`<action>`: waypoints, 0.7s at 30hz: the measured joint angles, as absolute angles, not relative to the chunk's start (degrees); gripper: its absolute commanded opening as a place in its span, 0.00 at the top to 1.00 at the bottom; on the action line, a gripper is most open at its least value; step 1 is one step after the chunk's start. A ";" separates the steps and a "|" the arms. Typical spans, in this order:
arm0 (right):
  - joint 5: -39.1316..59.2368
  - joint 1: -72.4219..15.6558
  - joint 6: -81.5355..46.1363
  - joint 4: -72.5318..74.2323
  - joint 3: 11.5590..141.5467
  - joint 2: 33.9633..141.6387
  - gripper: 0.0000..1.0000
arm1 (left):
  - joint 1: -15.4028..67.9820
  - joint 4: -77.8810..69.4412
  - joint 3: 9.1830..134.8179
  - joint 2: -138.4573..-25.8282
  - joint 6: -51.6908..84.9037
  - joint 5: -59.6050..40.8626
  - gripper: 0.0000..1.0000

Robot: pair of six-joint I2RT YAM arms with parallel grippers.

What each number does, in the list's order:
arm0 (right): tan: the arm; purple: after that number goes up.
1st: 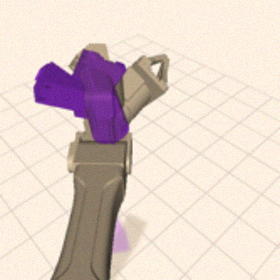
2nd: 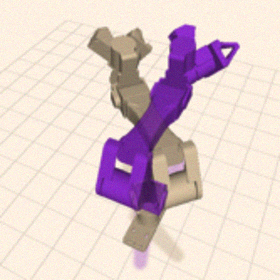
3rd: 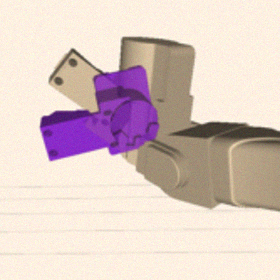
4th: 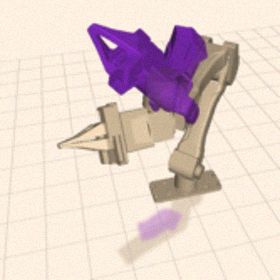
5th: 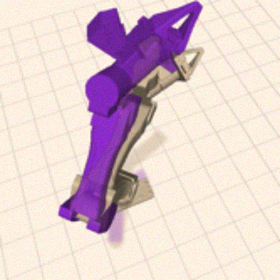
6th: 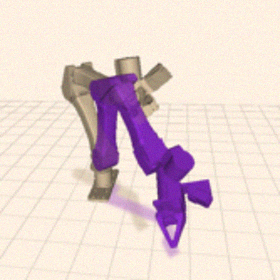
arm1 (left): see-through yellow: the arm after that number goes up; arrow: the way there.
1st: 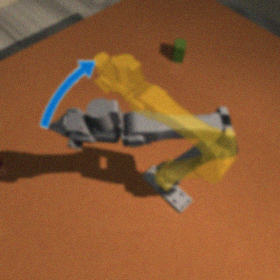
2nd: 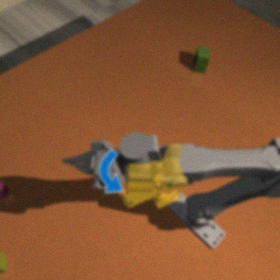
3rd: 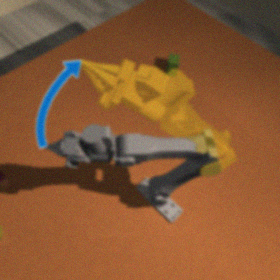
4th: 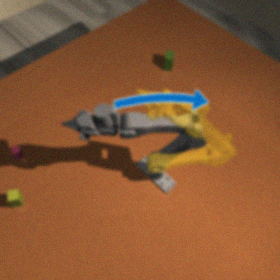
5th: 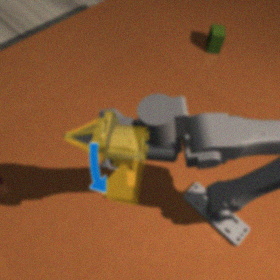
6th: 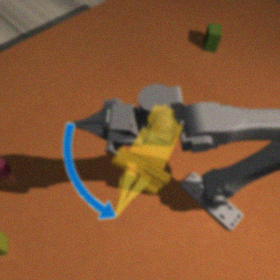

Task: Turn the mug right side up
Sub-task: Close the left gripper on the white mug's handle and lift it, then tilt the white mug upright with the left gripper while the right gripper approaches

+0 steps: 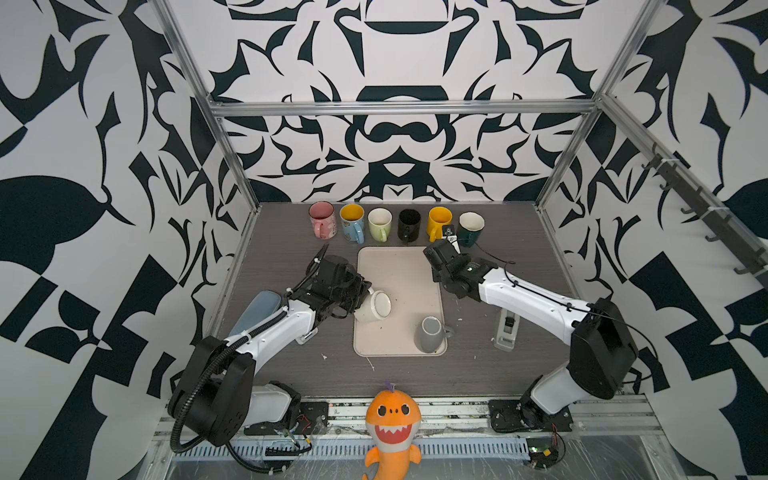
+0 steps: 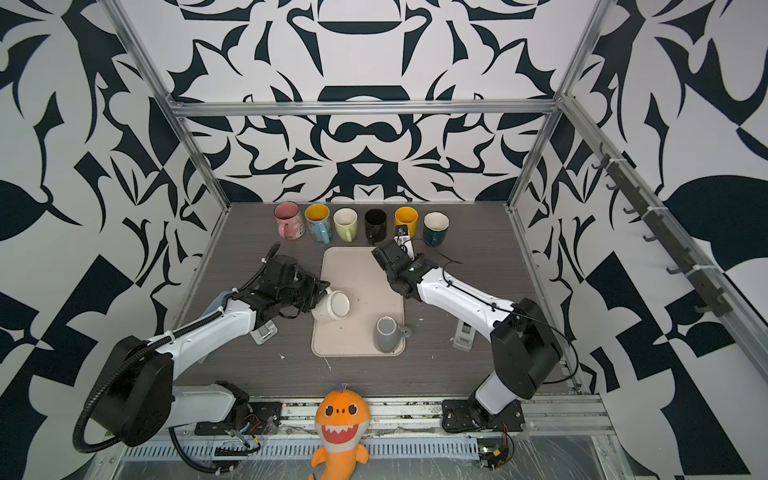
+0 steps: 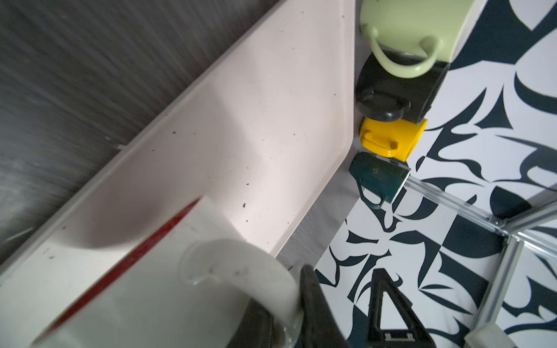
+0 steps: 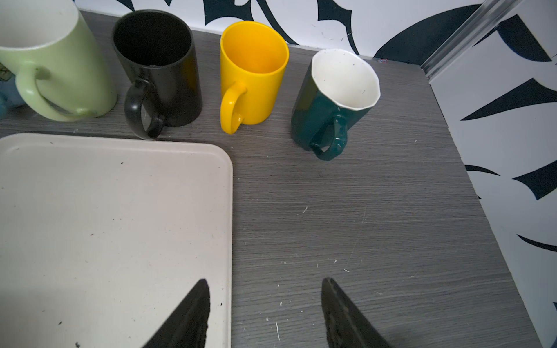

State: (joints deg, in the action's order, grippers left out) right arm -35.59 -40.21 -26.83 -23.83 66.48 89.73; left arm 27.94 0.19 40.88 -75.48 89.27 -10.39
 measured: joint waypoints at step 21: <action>-35.11 -40.21 -26.83 -24.60 66.48 89.73 0.38 | 27.94 0.03 44.69 -69.30 63.07 -10.81 1.00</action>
State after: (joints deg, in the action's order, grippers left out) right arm -35.11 -40.21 -26.83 -24.60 66.48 89.73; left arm 27.94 0.03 44.69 -69.30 63.07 -10.81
